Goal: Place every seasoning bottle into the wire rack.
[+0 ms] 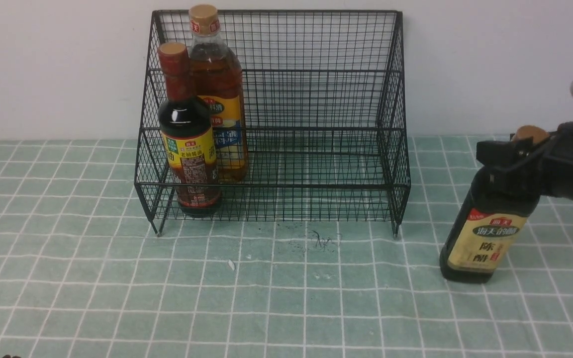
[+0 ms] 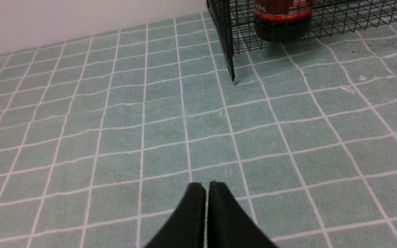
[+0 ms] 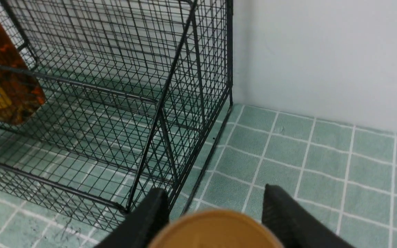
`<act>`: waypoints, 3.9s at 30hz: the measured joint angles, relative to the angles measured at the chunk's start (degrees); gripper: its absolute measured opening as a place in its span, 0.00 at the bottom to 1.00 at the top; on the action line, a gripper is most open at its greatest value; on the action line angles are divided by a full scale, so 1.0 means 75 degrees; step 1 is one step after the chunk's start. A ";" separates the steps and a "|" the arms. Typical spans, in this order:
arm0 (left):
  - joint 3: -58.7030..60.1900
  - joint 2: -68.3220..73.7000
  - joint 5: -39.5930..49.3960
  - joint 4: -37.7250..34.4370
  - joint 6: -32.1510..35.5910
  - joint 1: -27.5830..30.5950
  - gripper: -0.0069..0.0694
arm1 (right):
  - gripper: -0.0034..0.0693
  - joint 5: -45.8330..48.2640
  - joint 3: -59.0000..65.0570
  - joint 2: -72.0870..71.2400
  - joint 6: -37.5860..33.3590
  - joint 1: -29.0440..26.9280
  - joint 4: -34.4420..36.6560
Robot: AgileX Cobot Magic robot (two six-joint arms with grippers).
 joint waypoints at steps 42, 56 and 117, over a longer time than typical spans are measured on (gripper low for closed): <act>0.0000 0.0000 0.0007 0.0000 0.0000 0.0000 0.08 | 0.48 0.0063 -0.4935 0.3247 0.1639 0.2147 -0.1335; 0.0000 0.0000 0.0007 0.0000 0.0000 0.0000 0.08 | 0.48 -0.0080 -0.5036 0.3588 0.3574 0.2209 -0.3052; 0.0000 0.0000 0.0007 0.0000 0.0000 0.0000 0.08 | 0.03 0.7211 -0.4838 -0.1767 -0.9105 0.2208 1.0711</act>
